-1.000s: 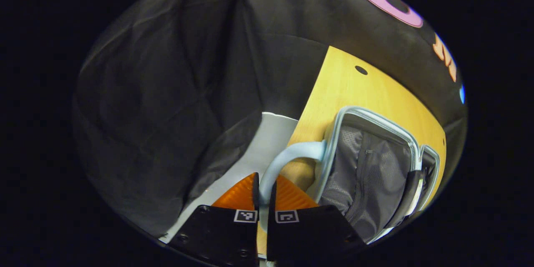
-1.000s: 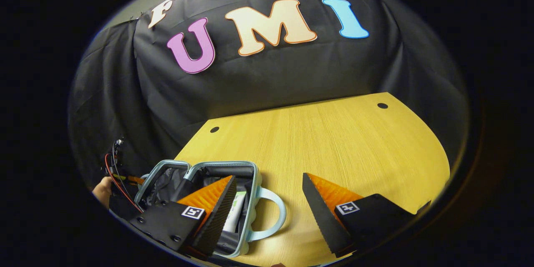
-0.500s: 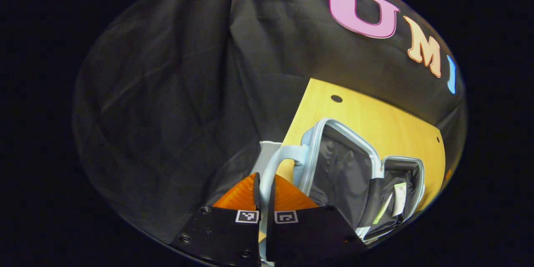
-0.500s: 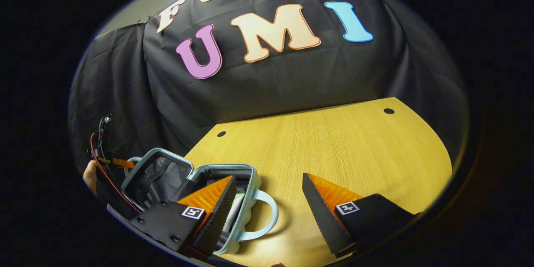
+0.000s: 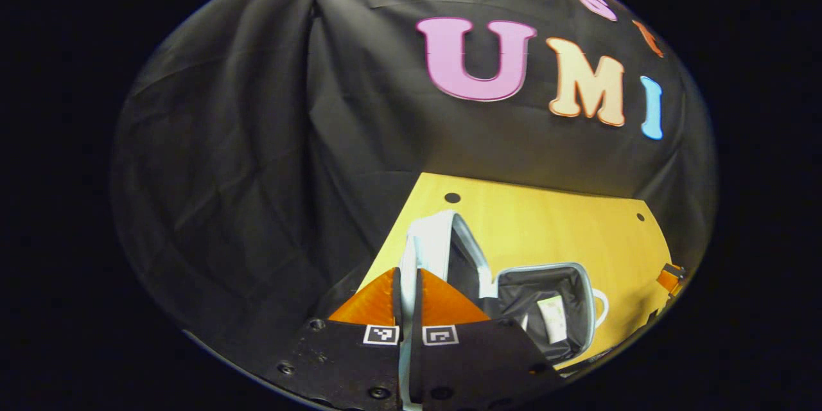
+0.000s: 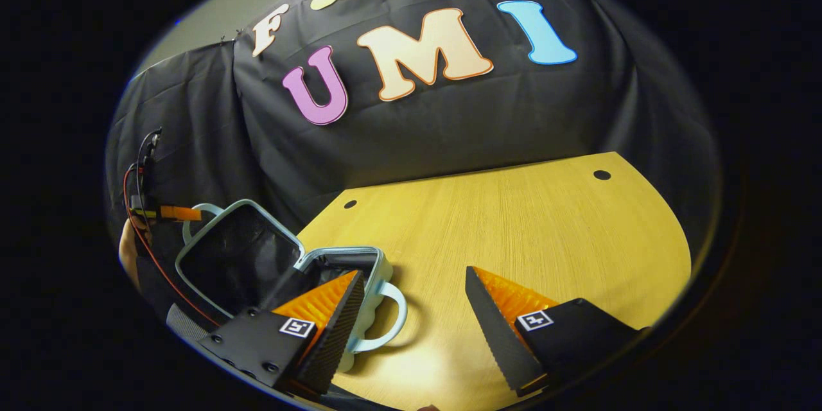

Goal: First open the suitcase, pack the skin care products into it, and then close the suitcase.

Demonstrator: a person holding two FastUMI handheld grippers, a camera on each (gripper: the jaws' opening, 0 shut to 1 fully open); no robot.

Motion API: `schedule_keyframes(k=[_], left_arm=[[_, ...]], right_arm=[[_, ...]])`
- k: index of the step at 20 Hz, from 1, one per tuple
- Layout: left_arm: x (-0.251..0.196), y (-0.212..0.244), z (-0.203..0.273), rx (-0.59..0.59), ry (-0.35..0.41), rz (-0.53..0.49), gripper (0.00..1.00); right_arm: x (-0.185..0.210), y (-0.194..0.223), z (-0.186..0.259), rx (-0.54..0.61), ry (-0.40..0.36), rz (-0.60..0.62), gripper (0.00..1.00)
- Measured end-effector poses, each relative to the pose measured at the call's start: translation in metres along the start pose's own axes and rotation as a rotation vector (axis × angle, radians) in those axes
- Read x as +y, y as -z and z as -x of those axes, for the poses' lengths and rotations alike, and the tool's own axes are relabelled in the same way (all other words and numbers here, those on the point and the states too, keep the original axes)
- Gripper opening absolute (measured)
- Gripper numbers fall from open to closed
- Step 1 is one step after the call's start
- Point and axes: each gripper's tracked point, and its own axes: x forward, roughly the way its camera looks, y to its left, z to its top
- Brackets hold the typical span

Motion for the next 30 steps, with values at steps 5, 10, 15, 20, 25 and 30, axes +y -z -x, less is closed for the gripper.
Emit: schedule_keyframes(k=[5, 10, 15, 20, 25, 30], left_arm=[[-0.063, -0.017, 0.014, -0.029, 0.057, -0.012, 0.0], [-0.134, -0.024, 0.019, -0.055, 0.214, 0.013, 0.0], [-0.2, -0.02, 0.022, -0.08, 0.332, 0.028, 0.0], [-0.272, 0.009, 0.02, -0.041, 0.491, 0.056, 0.0], [-0.322, 0.049, 0.01, 0.024, 0.55, 0.035, 0.01], [-0.351, 0.094, 0.005, 0.08, 0.544, -0.021, 0.04]], right_arm=[[-0.014, -0.008, 0.008, -0.018, -0.022, -0.006, 0.98], [-0.028, -0.01, 0.017, -0.019, -0.02, -0.025, 0.98], [-0.041, -0.015, 0.022, -0.022, -0.008, -0.018, 0.98], [-0.054, -0.022, 0.031, -0.037, 0.01, -0.019, 0.98], [-0.069, -0.023, 0.048, -0.039, 0.035, 0.003, 0.98], [-0.085, -0.024, 0.068, -0.042, 0.04, 0.033, 0.98]])
